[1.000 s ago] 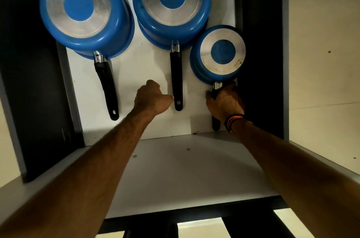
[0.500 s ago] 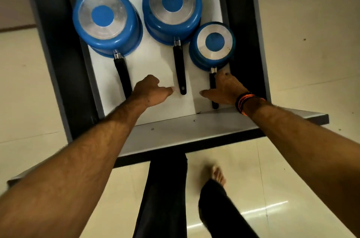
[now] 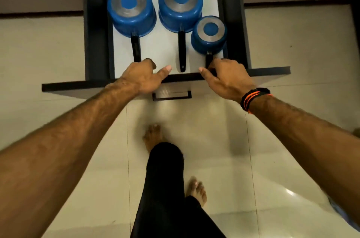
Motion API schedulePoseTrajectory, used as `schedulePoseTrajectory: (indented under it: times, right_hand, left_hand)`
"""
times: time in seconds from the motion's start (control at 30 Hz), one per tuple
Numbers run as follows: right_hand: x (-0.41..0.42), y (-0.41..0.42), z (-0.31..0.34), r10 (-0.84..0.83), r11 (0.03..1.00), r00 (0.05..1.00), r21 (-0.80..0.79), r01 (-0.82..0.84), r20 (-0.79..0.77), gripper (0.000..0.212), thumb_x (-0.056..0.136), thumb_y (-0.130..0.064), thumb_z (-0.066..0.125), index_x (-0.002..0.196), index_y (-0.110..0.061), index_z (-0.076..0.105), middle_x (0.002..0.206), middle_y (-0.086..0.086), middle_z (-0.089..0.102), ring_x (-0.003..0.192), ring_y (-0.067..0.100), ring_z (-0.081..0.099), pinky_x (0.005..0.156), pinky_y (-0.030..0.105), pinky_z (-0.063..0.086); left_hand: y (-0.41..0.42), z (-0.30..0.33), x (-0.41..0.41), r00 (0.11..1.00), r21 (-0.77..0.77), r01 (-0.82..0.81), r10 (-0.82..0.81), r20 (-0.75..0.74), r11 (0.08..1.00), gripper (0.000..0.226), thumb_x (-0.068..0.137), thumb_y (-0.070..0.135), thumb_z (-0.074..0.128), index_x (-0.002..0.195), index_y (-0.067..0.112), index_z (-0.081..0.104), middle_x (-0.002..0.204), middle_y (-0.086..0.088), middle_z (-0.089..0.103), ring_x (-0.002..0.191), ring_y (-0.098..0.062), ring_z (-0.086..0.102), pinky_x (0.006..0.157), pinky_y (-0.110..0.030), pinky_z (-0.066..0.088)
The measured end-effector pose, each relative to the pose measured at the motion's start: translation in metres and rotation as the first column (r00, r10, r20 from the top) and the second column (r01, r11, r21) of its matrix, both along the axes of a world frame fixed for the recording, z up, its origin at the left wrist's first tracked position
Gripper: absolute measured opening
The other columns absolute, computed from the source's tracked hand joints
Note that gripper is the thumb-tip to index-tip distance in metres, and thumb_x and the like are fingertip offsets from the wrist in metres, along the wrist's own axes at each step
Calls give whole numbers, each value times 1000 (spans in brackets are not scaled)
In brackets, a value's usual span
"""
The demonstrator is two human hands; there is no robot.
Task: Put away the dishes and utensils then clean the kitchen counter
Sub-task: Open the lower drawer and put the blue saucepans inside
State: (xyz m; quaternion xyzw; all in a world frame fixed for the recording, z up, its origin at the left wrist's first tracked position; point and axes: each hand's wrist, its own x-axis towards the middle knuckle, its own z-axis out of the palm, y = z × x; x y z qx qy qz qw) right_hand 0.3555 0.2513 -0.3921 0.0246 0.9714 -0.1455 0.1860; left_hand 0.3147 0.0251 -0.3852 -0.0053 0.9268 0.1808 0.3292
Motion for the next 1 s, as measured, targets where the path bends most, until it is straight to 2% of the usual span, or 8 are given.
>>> schedulePoseTrajectory:
  times: [0.1, 0.17, 0.23, 0.33, 0.47, 0.7, 1.0]
  right_hand:
    - [29, -2, 2, 110, 992, 993, 73, -107, -45, 77, 92, -67, 34, 142, -9, 43, 138, 15, 48, 130, 33, 44, 115, 53, 27]
    - [43, -4, -2, 179, 973, 984, 149, -179, 9, 97, 86, -69, 45, 155, -7, 16, 159, 17, 21, 148, 35, 19, 122, 54, 10]
    - [50, -5, -8, 215, 946, 973, 232, -228, 78, 120, 80, -67, 60, 157, -8, -10, 164, 18, -12, 152, 35, -7, 123, 53, -1]
    - [52, -7, -12, 220, 930, 967, 273, -247, 127, 137, 71, -65, 68, 151, -8, -27, 158, 20, -32, 149, 36, -22, 122, 55, -6]
    - [46, -11, -12, 189, 937, 959, 254, -241, 212, 143, 67, -65, 70, 148, -9, -34, 153, 21, -40, 145, 38, -30, 120, 56, -11]
    - [12, -13, -5, 164, 935, 930, 248, -253, 330, 145, 70, -67, 67, 140, -4, -43, 146, 26, -47, 139, 43, -38, 118, 60, -12]
    - [-82, -10, -4, 116, 947, 944, 253, -199, 310, 145, 70, -62, 72, 128, -6, -49, 148, 25, -44, 140, 43, -36, 115, 57, -20]
  left_hand:
    - [-14, 6, 30, 975, -114, 151, -167, -149, 982, 75, 91, 69, 41, 143, 16, 42, 142, -11, 50, 131, -31, 45, 111, -47, 34]
    - [-24, 2, 46, 939, -209, 265, -301, -164, 941, 89, 87, 65, 54, 155, 20, 18, 159, -11, 25, 147, -31, 21, 120, -50, 16]
    - [-32, -5, 53, 930, -260, 325, -357, -86, 909, 113, 81, 56, 69, 155, 27, -11, 165, -7, -7, 151, -30, -7, 121, -52, -2]
    - [-35, -14, 56, 929, -259, 342, -366, -49, 903, 130, 75, 54, 76, 148, 31, -30, 159, -2, -31, 147, -29, -25, 114, -53, -15]
    - [-35, -18, 54, 938, -224, 330, -346, -34, 917, 136, 72, 55, 78, 145, 32, -35, 155, -2, -39, 144, -30, -32, 106, -52, -23]
    - [-33, -10, 20, 932, -212, 363, -356, 70, 908, 138, 71, 58, 77, 142, 32, -39, 149, 0, -47, 140, -28, -39, 110, -55, -22]
    - [-23, -17, -67, 936, -247, 331, -350, -37, 911, 145, 66, 55, 81, 142, 32, -39, 150, -1, -47, 140, -29, -39, 112, -55, -21]
